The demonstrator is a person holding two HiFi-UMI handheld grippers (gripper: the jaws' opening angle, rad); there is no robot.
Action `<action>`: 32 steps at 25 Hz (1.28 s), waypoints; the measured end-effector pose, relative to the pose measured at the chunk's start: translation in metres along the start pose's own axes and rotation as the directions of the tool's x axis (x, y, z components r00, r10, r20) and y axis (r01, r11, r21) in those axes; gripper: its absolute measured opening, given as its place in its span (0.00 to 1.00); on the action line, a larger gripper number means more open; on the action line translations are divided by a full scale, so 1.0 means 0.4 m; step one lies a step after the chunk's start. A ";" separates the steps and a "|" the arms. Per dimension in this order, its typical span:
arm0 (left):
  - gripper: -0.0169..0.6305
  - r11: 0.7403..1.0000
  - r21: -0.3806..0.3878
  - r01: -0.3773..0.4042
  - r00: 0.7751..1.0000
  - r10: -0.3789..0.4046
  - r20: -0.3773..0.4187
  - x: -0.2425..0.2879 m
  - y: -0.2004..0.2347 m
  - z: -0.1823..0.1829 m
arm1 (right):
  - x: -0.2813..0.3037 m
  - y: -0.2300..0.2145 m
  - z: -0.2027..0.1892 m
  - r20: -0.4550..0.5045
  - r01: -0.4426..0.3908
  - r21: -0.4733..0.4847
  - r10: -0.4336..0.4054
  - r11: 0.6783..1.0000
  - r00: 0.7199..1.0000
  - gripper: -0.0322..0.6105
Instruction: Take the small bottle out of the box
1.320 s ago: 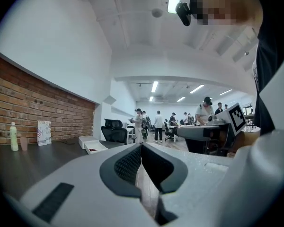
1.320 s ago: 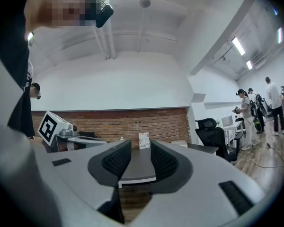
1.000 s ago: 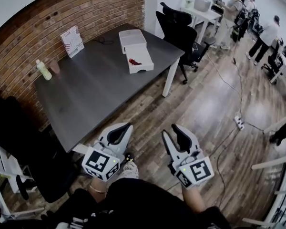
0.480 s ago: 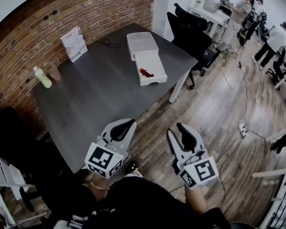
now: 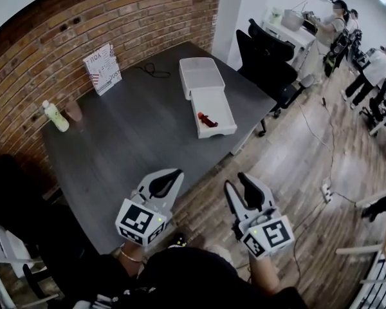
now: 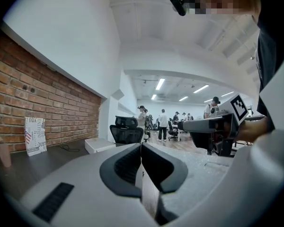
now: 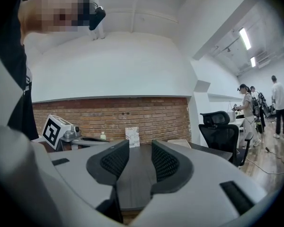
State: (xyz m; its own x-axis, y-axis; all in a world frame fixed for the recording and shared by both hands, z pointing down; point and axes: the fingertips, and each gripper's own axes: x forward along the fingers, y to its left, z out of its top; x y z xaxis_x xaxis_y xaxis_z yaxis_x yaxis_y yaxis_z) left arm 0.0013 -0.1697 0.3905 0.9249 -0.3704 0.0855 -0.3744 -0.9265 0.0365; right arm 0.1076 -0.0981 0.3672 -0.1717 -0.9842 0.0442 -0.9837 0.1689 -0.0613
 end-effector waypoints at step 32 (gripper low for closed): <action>0.03 0.899 -0.047 -0.435 0.897 0.428 -0.114 0.474 0.346 -0.012 | 0.656 -0.485 -0.306 -0.418 -0.457 0.012 0.420 0.889 0.805 0.32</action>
State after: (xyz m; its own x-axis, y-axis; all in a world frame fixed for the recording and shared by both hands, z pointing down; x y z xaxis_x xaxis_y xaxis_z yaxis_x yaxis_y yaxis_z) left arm 0.1244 -0.3677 0.4166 0.6617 -0.7209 0.2061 -0.7421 -0.6690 0.0423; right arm 0.2469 -0.3825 0.5129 -0.5734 -0.6991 0.4270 -0.7956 0.5996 -0.0868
